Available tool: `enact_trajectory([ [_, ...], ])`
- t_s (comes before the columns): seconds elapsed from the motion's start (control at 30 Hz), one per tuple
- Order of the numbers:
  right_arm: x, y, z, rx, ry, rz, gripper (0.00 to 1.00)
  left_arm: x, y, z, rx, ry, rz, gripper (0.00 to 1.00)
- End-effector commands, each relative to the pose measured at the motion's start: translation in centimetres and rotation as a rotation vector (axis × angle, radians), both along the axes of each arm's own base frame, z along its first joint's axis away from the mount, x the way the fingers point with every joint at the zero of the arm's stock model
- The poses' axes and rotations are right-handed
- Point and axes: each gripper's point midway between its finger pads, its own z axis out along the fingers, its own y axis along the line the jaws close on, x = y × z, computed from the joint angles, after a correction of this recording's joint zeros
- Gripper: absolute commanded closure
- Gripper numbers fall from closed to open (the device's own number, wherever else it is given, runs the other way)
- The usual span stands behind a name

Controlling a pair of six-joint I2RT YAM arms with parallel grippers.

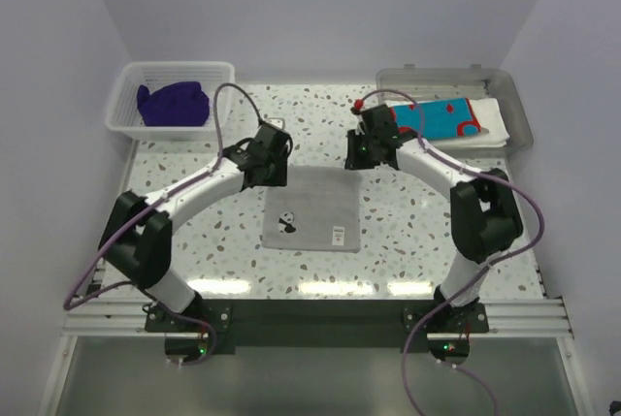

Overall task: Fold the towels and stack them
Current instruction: Fold the towel

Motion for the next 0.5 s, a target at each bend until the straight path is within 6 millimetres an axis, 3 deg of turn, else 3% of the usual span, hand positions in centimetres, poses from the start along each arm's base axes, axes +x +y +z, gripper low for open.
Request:
enact_trajectory([
  [0.0, 3.3, 0.2, -1.6, 0.014, -0.022, 0.002, 0.79, 3.1, -1.9, -2.0, 0.003, -0.011, -0.105, 0.53],
  [0.13, 4.4, -1.0, -4.9, 0.011, 0.038, -0.025, 0.84, 3.8, -1.9, -5.9, 0.025, 0.065, -0.11, 0.57],
  [0.27, 4.6, -2.0, -7.1, -0.026, 0.068, -0.021, 0.85, 2.3, -1.3, -8.6, 0.035, 0.133, -0.108, 0.58],
  [0.4, 4.9, -3.1, -7.9, -0.102, 0.058, 0.012, 0.85, 0.7, -1.4, -9.6, -0.005, 0.19, -0.107, 0.58],
  [0.47, 5.1, -3.3, -7.3, -0.124, 0.04, 0.041, 0.83, 0.7, -1.7, -8.2, -0.032, 0.17, -0.107, 0.54],
])
